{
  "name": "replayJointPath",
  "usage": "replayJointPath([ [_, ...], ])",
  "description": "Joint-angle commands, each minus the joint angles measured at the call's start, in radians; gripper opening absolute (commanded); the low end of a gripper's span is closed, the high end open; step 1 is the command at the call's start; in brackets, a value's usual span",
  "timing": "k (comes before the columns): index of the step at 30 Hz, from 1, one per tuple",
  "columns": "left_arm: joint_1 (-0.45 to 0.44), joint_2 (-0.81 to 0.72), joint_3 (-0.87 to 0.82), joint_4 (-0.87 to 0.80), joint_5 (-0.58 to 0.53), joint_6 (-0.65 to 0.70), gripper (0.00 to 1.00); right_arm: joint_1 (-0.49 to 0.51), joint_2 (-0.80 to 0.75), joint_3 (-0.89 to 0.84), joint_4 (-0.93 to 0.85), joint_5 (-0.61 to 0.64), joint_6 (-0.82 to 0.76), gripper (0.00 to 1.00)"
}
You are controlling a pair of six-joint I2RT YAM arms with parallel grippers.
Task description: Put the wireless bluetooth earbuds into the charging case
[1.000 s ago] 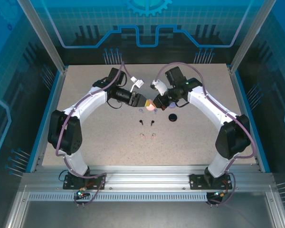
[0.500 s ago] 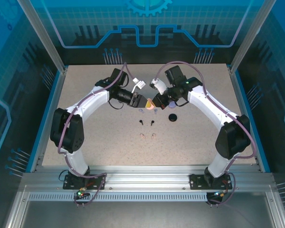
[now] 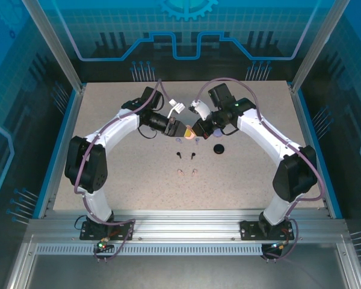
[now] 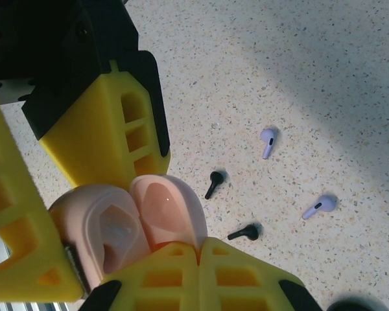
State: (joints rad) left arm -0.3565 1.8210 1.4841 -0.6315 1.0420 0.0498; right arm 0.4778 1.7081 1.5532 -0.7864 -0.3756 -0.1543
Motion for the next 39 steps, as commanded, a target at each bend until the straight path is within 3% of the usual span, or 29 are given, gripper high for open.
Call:
replayJointPath([
  [1, -0.008, 0.007, -0.002, -0.01, 0.049, 0.021, 0.29, 0.013, 0.007, 0.028, -0.004, -0.006, 0.01, 0.0],
  [8, -0.009, 0.011, -0.01, 0.008, 0.047, 0.013, 0.23, 0.012, 0.007, 0.03, -0.004, -0.003, 0.012, 0.0],
  [11, -0.009, 0.013, -0.017, 0.012, 0.046, 0.013, 0.16, 0.012, 0.004, 0.032, -0.004, -0.004, 0.013, 0.0],
  [15, -0.009, 0.003, -0.044, 0.044, 0.037, 0.002, 0.0, 0.006, -0.004, 0.032, 0.007, -0.005, 0.026, 0.0],
  [18, -0.009, -0.025, -0.09, 0.092, 0.023, -0.018, 0.0, -0.006, -0.011, 0.035, 0.016, 0.009, 0.052, 0.0],
  [26, -0.001, -0.155, -0.243, 0.252, -0.036, -0.093, 0.0, -0.016, -0.044, 0.058, 0.006, 0.095, 0.098, 0.34],
  [33, 0.018, -0.277, -0.376, 0.394, -0.138, -0.168, 0.0, -0.045, -0.123, 0.066, -0.019, 0.14, 0.217, 0.5],
  [39, 0.042, -0.486, -0.592, 0.658, -0.388, -0.278, 0.0, -0.043, -0.167, -0.03, -0.062, 0.18, 0.433, 0.55],
])
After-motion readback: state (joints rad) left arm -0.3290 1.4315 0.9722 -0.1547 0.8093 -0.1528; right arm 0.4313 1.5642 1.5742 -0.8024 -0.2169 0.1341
